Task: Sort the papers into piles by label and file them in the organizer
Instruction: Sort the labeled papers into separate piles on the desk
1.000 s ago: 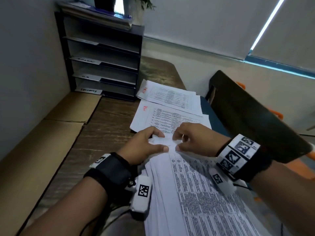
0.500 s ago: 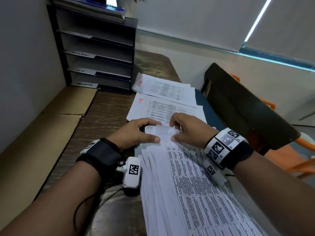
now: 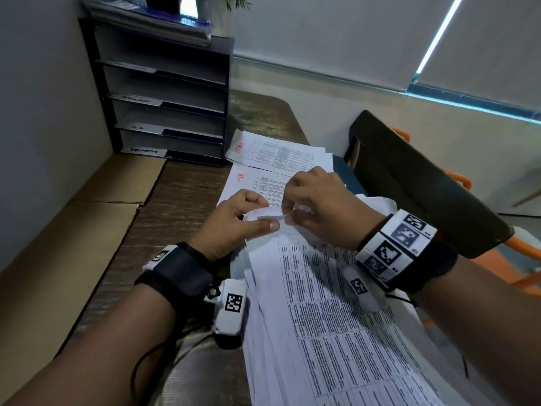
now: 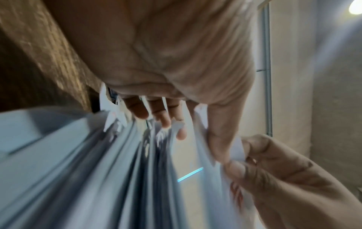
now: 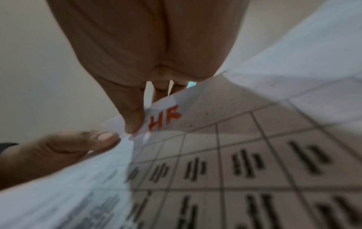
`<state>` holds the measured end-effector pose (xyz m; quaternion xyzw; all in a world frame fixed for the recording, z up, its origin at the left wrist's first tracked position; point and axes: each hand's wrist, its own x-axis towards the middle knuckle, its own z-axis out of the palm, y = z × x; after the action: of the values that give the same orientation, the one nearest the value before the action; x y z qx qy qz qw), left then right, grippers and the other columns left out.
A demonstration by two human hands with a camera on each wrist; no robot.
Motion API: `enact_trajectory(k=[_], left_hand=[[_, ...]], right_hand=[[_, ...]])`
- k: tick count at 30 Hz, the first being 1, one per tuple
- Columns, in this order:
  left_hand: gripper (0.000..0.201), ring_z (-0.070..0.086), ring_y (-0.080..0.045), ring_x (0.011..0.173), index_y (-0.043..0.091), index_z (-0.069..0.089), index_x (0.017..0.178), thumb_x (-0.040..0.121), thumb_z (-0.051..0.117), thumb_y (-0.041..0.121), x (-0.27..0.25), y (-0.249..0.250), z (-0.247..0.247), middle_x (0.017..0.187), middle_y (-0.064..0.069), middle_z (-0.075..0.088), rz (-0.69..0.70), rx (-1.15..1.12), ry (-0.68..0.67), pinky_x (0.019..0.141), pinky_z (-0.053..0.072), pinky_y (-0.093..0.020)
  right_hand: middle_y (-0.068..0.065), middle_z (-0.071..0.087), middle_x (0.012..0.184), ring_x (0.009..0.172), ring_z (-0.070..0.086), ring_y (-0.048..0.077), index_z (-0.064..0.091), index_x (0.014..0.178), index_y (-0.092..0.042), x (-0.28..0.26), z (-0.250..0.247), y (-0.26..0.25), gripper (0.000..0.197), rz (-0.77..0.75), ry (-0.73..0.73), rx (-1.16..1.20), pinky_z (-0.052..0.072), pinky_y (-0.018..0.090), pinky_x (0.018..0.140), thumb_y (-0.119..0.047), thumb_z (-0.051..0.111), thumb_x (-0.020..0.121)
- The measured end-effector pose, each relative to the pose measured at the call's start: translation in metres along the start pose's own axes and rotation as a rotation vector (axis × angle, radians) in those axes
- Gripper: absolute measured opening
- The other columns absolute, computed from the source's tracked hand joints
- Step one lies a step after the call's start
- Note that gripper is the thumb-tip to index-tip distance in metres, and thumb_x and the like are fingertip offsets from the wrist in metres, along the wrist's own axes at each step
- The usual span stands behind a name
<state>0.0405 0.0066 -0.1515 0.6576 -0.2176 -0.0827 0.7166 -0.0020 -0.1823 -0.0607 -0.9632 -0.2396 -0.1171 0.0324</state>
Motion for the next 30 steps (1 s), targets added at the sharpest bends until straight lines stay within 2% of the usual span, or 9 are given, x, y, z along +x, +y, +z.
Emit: enact_trajectory(k=[3, 7, 10, 14, 18, 21, 24, 27, 30], left_hand=[[0.021, 0.064, -0.018, 0.088, 0.0, 0.073, 0.085, 0.085, 0.078, 0.02, 0.0, 0.0, 0.002, 0.103, -0.003, 0.063, 0.028, -0.005, 0.094, 0.07, 0.053, -0.032], [0.017, 0.072, -0.027, 0.093, 0.009, 0.071, 0.107, 0.1, 0.06, 0.02, 0.005, -0.002, -0.005, 0.103, -0.013, 0.075, 0.04, -0.038, 0.328, 0.083, 0.056, -0.047], [0.017, 0.069, -0.02, 0.098, 0.014, 0.063, 0.113, 0.104, 0.05, 0.022, 0.013, -0.009, -0.012, 0.107, -0.003, 0.072, 0.033, 0.048, 0.476, 0.087, 0.055, -0.04], [0.025, 0.067, -0.032, 0.103, 0.014, 0.056, 0.12, 0.103, 0.044, 0.028, 0.02, -0.017, -0.02, 0.115, -0.011, 0.069, -0.011, -0.128, 0.612, 0.088, 0.056, -0.049], [0.022, 0.066, -0.03, 0.112, 0.014, 0.053, 0.123, 0.107, 0.038, 0.016, 0.024, -0.014, -0.026, 0.123, -0.012, 0.067, -0.061, -0.312, 0.705, 0.091, 0.057, -0.045], [0.034, 0.07, -0.022, 0.107, 0.02, 0.051, 0.137, 0.107, 0.036, 0.013, 0.025, -0.013, -0.026, 0.123, -0.005, 0.07, -0.084, -0.439, 0.671, 0.08, 0.061, -0.046], [0.033, 0.071, -0.02, 0.106, 0.021, 0.045, 0.136, 0.106, 0.04, 0.007, 0.022, -0.014, -0.023, 0.125, -0.003, 0.068, -0.119, -0.457, 0.562, 0.08, 0.061, -0.04], [0.037, 0.068, -0.024, 0.113, 0.016, 0.042, 0.134, 0.101, 0.048, 0.0, 0.021, -0.015, -0.017, 0.128, -0.007, 0.064, -0.142, -0.382, 0.473, 0.089, 0.06, -0.042], [0.039, 0.068, -0.019, 0.105, 0.01, 0.044, 0.131, 0.096, 0.055, -0.005, 0.018, -0.017, -0.014, 0.124, -0.007, 0.065, -0.117, -0.241, 0.47, 0.075, 0.061, -0.026]], right_hand=[[0.0, 0.048, 0.139, 0.127, 0.042, 0.024, 0.057, 0.127, -0.029, -0.001, -0.009, 0.008, 0.049, 0.126, 0.101, -0.043, 0.034, 0.044, 0.104, -0.04, 0.073, 0.083], [0.005, 0.022, 0.158, 0.145, 0.023, 0.026, 0.024, 0.153, -0.023, -0.006, -0.022, 0.033, 0.101, 0.458, 0.162, -0.006, 0.025, 0.05, 0.118, -0.054, 0.078, 0.074], [0.009, 0.028, 0.155, 0.143, 0.029, 0.029, 0.027, 0.151, -0.018, -0.009, -0.014, 0.07, 0.101, 0.619, 0.106, 0.097, 0.031, 0.049, 0.116, -0.061, 0.076, 0.074], [0.005, 0.046, 0.149, 0.129, 0.051, 0.024, 0.034, 0.149, -0.017, -0.016, -0.002, 0.113, 0.104, 0.778, -0.2, 0.322, 0.042, 0.045, 0.109, -0.071, 0.073, 0.069], [0.007, 0.055, 0.137, 0.112, 0.063, 0.026, 0.033, 0.148, -0.02, -0.027, 0.017, 0.158, 0.15, 1.019, -0.061, 0.666, 0.054, 0.043, 0.093, -0.081, 0.082, 0.02], [0.008, 0.064, 0.121, 0.097, 0.065, 0.021, 0.054, 0.126, -0.01, -0.029, 0.022, 0.156, 0.117, 1.105, -0.029, 0.905, 0.055, 0.038, 0.078, -0.064, 0.093, 0.03], [0.013, 0.073, 0.112, 0.088, 0.073, 0.023, 0.061, 0.122, -0.004, -0.026, 0.021, 0.145, 0.036, 0.975, -0.046, 1.173, 0.06, 0.037, 0.074, -0.021, 0.069, 0.091], [0.016, 0.072, 0.116, 0.103, 0.071, 0.033, 0.056, 0.13, -0.002, -0.014, 0.027, 0.15, 0.044, 0.927, 0.07, 1.142, 0.054, 0.051, 0.095, -0.001, 0.064, 0.087], [0.008, 0.073, 0.114, 0.102, 0.071, 0.028, 0.056, 0.129, -0.01, -0.006, 0.035, 0.16, 0.053, 0.96, 0.212, 0.927, 0.054, 0.052, 0.097, -0.004, 0.069, 0.078]])
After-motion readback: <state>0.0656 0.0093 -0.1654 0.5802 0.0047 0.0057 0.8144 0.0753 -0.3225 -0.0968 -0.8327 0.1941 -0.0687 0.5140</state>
